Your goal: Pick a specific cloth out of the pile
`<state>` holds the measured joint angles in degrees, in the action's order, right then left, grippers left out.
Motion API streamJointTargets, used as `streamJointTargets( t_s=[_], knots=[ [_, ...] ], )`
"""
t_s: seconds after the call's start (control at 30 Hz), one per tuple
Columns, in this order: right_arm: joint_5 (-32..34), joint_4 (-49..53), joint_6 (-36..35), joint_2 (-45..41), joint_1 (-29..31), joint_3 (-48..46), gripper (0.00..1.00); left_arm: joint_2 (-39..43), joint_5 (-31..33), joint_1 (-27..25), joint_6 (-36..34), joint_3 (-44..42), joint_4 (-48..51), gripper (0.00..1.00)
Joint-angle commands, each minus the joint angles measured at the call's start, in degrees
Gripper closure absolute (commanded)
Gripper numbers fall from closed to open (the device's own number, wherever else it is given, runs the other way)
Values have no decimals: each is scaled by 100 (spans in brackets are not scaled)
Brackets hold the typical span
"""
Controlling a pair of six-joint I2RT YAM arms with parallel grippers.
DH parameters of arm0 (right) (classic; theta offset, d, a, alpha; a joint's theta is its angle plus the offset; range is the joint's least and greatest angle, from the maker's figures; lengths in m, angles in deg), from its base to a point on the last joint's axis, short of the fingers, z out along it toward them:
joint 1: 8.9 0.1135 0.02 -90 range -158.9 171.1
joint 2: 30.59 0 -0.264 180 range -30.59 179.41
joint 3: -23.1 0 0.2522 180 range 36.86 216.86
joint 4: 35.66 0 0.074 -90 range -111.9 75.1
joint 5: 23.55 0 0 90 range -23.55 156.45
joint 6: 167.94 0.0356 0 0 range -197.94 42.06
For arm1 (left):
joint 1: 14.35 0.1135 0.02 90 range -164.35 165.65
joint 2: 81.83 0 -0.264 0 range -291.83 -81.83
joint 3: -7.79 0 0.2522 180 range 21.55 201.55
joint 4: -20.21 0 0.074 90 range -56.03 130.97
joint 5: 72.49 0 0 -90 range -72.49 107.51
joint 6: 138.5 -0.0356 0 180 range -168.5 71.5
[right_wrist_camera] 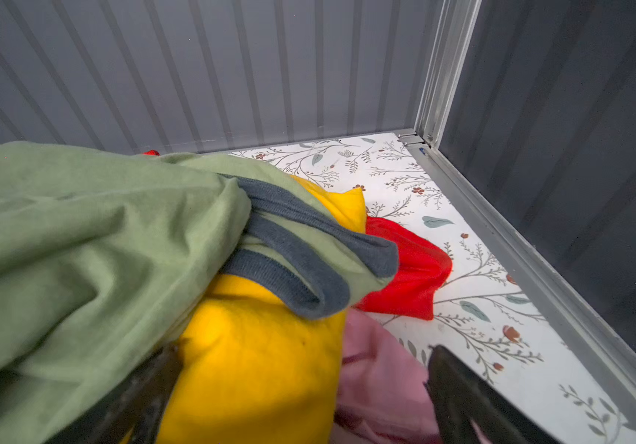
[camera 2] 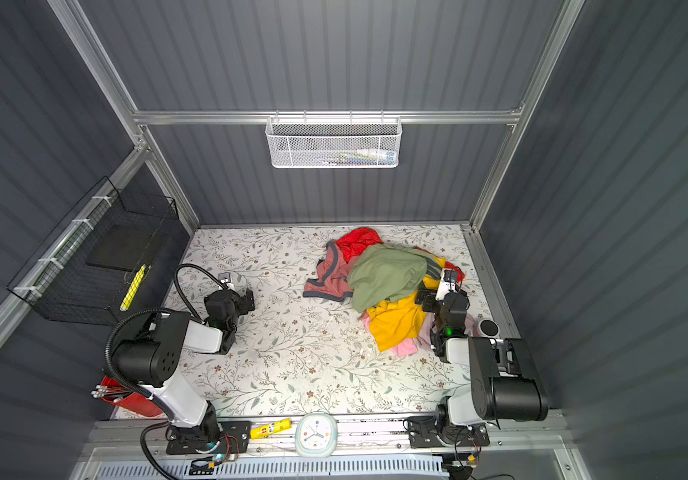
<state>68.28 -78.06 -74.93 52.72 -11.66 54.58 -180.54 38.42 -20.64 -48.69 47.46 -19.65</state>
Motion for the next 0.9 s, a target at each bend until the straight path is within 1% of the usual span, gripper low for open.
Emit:
streamJointTargets(
  t_s=[0.0,0.43,0.53,0.63,0.7,0.77,0.8,0.83,0.87],
  knots=[
    [45,-15,29,29,-38,77,1,29,-33,39,69,31,-65,0],
    [59,-32,33,19,-37,65,1,30,-35,40,73,30,-43,0],
    [275,170,127,-91,-45,118,1,30,-47,40,80,40,-11,0],
    [328,462,154,-359,-45,171,1,37,-48,40,80,29,-18,0],
    [458,1039,238,-650,-49,325,1,37,-44,39,80,24,-29,0],
    [681,2260,666,-997,-105,742,1,97,-38,40,33,51,-18,0],
    [687,3054,921,-1162,-186,1051,1,260,-93,40,23,194,372,0],
    [653,3803,1083,-1271,-259,1359,1,421,-103,34,40,431,990,0],
    [620,4367,1186,-1342,-302,1609,1,588,-4,39,251,856,2012,0]
  ],
)
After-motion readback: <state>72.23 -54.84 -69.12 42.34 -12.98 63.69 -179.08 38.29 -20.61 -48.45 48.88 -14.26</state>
